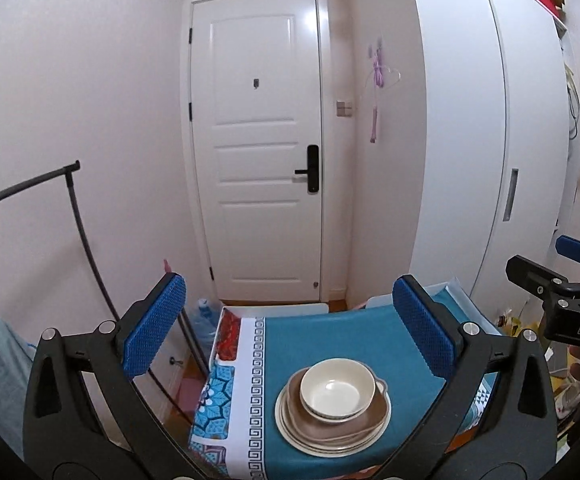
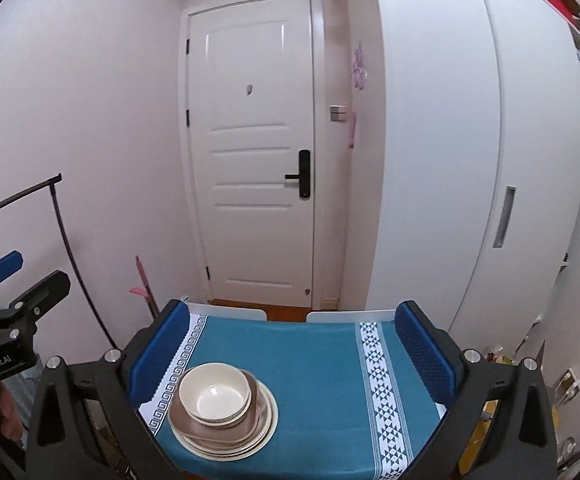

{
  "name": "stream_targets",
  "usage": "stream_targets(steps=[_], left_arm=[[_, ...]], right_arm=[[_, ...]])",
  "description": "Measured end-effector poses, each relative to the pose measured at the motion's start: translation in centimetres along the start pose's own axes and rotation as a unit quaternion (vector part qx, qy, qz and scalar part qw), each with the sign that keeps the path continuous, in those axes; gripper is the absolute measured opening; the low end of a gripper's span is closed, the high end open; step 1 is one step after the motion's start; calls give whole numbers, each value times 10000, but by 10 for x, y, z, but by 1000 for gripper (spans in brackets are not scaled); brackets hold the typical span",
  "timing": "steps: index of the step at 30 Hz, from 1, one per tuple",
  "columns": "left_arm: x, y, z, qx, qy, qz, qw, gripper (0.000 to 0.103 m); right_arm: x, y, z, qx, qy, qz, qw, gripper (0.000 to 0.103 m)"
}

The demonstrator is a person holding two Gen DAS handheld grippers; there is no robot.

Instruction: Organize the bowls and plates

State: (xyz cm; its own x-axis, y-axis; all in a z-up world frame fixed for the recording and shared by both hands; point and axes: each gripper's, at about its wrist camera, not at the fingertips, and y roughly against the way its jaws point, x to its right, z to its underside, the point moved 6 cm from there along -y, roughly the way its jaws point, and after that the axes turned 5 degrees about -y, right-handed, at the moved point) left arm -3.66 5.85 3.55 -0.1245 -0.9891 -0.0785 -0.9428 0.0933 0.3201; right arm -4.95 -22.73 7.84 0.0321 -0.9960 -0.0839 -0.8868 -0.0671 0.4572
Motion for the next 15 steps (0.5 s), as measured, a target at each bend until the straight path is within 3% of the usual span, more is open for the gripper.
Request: stream_targets(steps=[15], left_arm=[[12,8,-5,168,-115,-54,9998,103]], right_arm=[[5,3,-5,159,-66,180,9997,102]])
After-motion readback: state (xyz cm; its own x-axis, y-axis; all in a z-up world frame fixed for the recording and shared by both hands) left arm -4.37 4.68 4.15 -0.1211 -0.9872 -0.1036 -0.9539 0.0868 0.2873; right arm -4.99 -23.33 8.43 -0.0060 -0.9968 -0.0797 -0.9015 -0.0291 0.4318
